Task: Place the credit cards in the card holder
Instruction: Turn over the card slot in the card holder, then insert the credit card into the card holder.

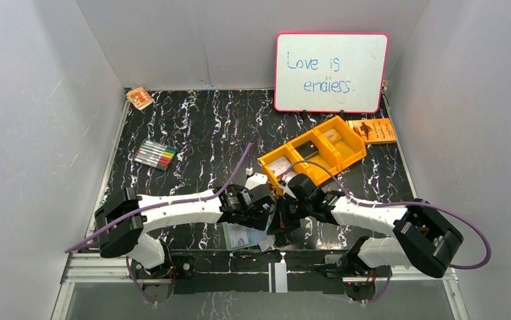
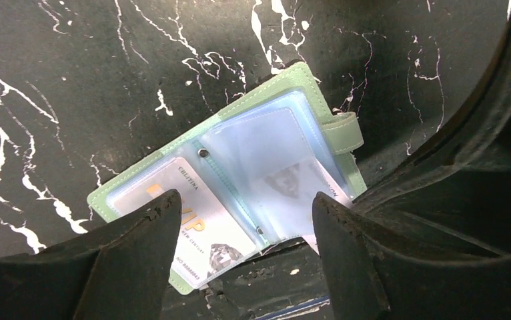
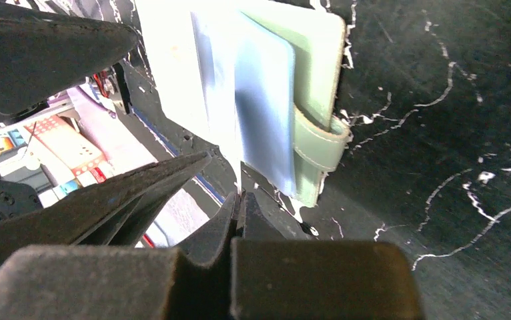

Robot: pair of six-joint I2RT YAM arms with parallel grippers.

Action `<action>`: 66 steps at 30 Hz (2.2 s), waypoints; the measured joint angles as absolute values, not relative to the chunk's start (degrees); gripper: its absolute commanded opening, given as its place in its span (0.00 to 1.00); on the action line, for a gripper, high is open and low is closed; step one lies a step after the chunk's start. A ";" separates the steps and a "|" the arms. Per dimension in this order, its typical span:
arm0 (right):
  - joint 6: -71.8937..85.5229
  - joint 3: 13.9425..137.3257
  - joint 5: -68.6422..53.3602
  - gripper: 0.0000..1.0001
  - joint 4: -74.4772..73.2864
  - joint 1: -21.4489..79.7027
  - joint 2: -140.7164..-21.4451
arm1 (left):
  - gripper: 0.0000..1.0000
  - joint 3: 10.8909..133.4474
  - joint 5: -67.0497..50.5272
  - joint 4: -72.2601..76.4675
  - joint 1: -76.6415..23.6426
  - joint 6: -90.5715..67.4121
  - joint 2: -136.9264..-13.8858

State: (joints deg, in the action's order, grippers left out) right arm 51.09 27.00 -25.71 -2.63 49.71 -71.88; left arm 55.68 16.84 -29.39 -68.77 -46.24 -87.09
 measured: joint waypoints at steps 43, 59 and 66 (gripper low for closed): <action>55.57 30.24 -6.28 0.00 5.58 58.63 -71.83 | 0.35 35.55 25.23 -37.56 -68.75 -68.93 -63.11; 54.74 25.76 -3.62 0.00 16.16 60.23 -74.72 | 0.24 32.82 24.32 -37.32 -68.36 -71.48 -63.70; 56.10 25.26 -4.58 0.00 18.26 60.69 -76.18 | 0.20 32.32 23.31 -36.42 -68.36 -71.48 -65.45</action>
